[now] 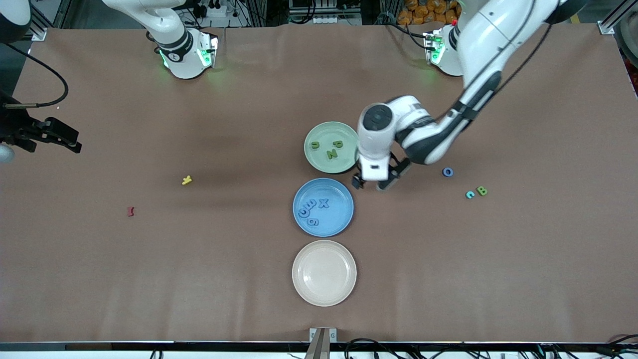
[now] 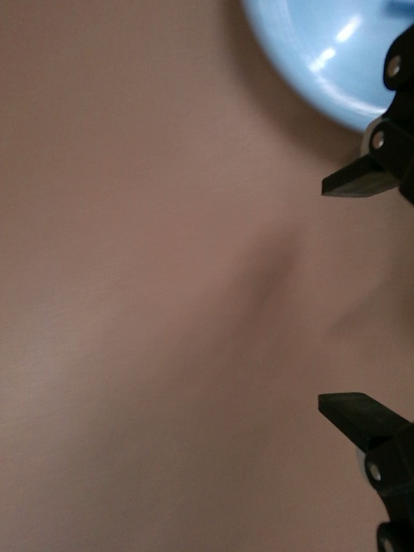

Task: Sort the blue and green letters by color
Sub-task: 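Move the left gripper from the green plate to the green B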

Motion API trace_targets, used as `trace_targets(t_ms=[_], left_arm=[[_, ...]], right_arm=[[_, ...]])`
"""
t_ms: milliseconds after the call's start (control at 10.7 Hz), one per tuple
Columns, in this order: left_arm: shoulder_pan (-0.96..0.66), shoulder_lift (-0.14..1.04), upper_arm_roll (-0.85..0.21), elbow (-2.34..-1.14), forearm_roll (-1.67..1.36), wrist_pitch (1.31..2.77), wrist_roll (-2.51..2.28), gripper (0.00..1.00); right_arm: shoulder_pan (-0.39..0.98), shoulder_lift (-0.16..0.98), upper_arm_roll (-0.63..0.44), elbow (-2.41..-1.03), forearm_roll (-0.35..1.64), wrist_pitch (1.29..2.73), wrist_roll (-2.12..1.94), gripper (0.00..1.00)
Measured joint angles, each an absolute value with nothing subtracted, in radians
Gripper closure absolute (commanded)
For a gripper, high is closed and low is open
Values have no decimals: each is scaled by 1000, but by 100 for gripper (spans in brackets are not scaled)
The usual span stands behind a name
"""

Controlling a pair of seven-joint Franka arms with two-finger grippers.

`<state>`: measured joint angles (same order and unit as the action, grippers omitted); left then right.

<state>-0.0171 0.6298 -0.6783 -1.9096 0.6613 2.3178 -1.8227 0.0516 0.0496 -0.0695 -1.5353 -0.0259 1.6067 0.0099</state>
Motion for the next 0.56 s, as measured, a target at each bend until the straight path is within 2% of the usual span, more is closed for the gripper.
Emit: trace_targets(t_ms=[563], left_arm=[[225, 626, -678, -1965, 661, 2312, -1521, 0]], right_arm=[[44, 51, -67, -1496, -26, 1620, 10, 0]])
